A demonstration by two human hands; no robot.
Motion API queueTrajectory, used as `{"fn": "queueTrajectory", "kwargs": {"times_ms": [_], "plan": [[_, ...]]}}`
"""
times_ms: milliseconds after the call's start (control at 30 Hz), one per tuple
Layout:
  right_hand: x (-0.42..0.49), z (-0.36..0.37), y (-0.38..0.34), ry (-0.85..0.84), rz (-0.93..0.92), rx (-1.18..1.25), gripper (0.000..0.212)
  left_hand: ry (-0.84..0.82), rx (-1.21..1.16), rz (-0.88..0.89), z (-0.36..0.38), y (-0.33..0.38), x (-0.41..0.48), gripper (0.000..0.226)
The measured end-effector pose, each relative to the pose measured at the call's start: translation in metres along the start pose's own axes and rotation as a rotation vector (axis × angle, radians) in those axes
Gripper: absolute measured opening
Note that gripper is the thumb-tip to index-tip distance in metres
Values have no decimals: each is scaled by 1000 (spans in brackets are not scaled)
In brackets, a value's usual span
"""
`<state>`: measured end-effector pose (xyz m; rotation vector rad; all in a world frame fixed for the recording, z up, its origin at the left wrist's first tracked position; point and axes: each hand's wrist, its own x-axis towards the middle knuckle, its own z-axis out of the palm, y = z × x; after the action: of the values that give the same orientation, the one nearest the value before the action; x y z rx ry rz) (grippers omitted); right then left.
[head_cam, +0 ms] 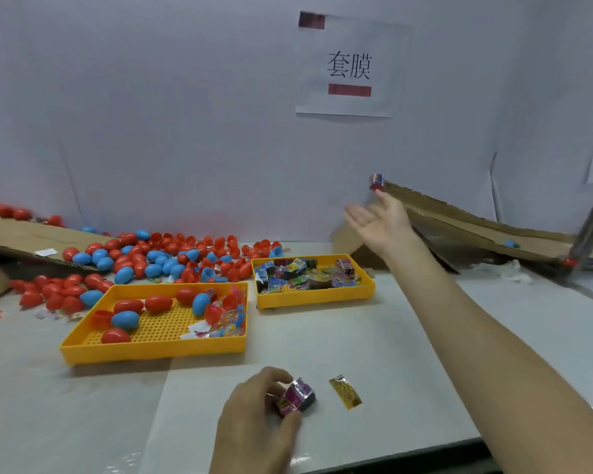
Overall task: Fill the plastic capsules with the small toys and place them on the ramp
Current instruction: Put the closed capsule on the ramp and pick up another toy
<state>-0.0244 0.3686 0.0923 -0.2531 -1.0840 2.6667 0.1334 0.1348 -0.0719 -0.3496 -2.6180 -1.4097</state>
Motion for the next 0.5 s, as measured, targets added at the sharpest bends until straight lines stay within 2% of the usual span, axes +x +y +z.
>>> {"fn": "queueTrajectory", "kwargs": {"times_ms": [67, 167, 267, 367, 500], "plan": [[-15, -5, 31, 4, 99, -159, 48, -10, 16, 2, -1, 1, -2, 42], [-55, -19, 87, -148, 129, -449, 19, -11, 11, 8, -3, 2, -3, 43], [-101, -31, 111, -284, -75, -858, 16, -7, 24, -1, -4, 3, -3, 43], [-142, -46, 130, -263, -254, -1239, 13, 4, 6, 9, -4, 6, -5, 40], [-168, -62, 157, -158, -337, -1358, 7, 34, -37, 30, -5, 6, -5, 27]]}}
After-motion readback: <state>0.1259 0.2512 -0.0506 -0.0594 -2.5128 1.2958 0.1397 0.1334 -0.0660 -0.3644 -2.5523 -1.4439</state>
